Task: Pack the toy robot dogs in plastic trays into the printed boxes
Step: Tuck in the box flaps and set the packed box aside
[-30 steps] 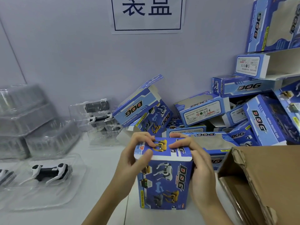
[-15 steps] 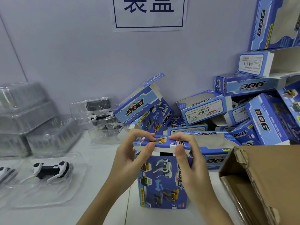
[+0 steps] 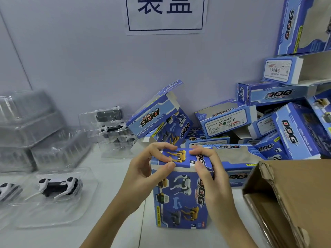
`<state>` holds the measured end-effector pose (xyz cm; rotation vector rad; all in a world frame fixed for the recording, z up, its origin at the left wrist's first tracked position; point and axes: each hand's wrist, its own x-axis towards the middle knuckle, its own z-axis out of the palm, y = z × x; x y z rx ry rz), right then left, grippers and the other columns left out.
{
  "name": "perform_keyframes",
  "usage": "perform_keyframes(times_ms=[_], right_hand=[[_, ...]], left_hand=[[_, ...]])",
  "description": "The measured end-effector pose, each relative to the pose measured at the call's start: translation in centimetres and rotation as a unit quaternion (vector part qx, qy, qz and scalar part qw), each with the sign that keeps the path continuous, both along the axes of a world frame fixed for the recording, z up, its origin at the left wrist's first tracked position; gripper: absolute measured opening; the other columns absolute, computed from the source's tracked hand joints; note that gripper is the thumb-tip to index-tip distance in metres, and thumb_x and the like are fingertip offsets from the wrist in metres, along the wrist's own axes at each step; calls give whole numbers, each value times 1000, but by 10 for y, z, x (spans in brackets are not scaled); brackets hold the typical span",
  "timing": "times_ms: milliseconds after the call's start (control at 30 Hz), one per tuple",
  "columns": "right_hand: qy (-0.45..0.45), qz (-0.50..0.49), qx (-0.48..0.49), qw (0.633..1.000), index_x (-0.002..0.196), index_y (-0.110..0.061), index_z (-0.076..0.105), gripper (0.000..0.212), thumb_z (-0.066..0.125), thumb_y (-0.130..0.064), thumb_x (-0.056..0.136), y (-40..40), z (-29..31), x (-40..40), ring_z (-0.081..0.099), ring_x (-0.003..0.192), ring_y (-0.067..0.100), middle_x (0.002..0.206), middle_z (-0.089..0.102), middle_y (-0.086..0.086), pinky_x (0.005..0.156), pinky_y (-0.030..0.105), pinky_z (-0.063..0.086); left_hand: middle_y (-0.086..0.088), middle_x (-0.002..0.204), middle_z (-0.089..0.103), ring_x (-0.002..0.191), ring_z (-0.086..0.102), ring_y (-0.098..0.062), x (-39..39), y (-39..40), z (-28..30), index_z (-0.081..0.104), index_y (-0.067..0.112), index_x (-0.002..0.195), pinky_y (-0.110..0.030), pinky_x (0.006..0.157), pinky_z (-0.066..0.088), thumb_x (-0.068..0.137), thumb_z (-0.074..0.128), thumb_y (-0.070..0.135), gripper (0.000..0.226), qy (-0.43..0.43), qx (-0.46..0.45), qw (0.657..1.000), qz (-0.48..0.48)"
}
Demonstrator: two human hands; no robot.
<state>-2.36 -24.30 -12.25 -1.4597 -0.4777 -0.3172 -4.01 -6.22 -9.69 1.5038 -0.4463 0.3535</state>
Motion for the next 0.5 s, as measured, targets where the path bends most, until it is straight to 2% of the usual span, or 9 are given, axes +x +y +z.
perform_keyframes(times_ms=[67,200,367,500], right_hand=[[8,-2,14,1000,123,-24,61,31,53,-34,96,3,-3,0,61,121,13,124,64,-11,94,30,54],[-12,-17,47,999,125,-24,61,32,53,-24,95,7,-7,-3,62,119,7,128,65,-12,85,14,52],[6,-19,77,997,124,-34,60,31,53,-27,94,9,-10,-3,67,112,11,133,61,-15,73,28,61],[9,-23,73,997,128,-34,55,32,55,-37,96,9,-9,-3,68,99,14,125,65,-16,78,41,61]], left_hand=[[-3,130,67,136,56,-24,0,0,0,71,24,93,-45,67,65,84,82,51,30,-9,3,1000,-4],[-7,132,66,137,55,-27,-1,1,0,71,21,92,-51,69,65,86,81,50,31,-40,30,999,-3],[-9,140,63,143,49,-31,3,8,-4,73,20,97,-47,77,65,91,77,46,27,-34,28,998,-36],[-10,149,56,146,46,-35,5,20,-2,76,21,109,-48,88,61,98,69,38,22,9,3,996,-86]])
